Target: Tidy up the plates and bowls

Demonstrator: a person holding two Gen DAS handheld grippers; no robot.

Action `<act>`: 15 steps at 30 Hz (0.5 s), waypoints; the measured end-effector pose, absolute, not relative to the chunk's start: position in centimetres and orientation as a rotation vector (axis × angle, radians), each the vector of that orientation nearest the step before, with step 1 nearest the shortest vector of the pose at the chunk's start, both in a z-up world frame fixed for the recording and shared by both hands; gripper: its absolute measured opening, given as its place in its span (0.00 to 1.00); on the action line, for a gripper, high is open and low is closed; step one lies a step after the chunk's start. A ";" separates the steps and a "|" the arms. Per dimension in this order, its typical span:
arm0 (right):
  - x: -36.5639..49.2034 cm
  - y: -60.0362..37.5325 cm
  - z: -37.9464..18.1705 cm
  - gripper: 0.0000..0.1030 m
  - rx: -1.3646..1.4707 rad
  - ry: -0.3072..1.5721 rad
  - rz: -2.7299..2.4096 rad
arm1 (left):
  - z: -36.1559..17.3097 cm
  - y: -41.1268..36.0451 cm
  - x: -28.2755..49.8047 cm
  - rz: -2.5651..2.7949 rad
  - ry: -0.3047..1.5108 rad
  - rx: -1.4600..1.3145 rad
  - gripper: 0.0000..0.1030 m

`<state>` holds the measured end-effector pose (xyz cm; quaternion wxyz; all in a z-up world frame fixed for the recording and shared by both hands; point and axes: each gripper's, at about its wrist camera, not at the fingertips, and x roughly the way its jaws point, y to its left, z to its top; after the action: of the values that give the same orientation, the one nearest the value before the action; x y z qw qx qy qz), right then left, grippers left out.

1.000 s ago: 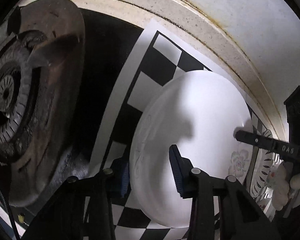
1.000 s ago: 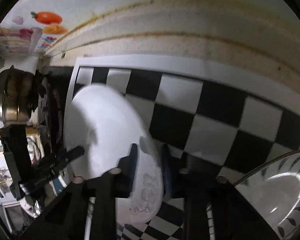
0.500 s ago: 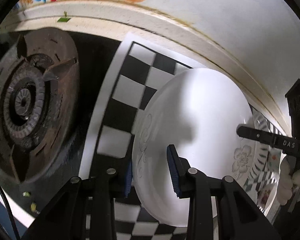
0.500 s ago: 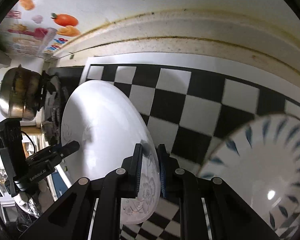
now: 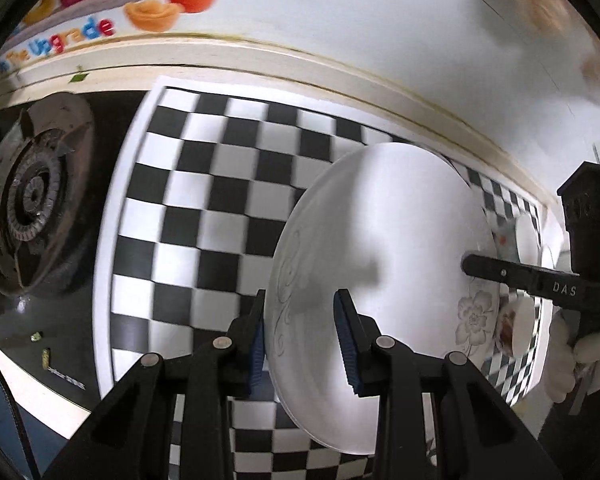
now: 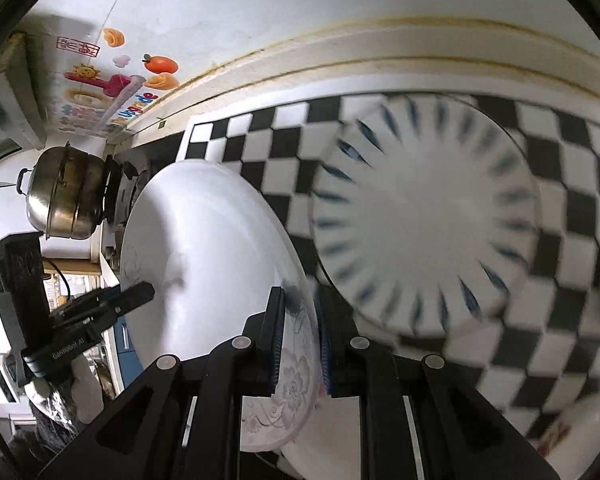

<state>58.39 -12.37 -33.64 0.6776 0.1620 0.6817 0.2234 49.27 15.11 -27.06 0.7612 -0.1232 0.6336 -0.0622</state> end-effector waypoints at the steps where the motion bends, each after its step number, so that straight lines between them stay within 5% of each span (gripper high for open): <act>1: 57.6 -13.3 -33.6 0.17 0.367 1.531 0.494 | -27.3 14.5 49.2 -0.148 1.383 -0.259 0.28; 15: 46.4 -22.9 -37.5 0.17 0.428 1.591 0.336 | -32.7 4.7 45.0 -0.276 1.535 -0.104 0.28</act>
<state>46.42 -22.88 -37.46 0.6668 0.1897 0.7051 0.1489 45.00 4.67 -32.70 0.7099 -0.0467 0.6917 -0.1245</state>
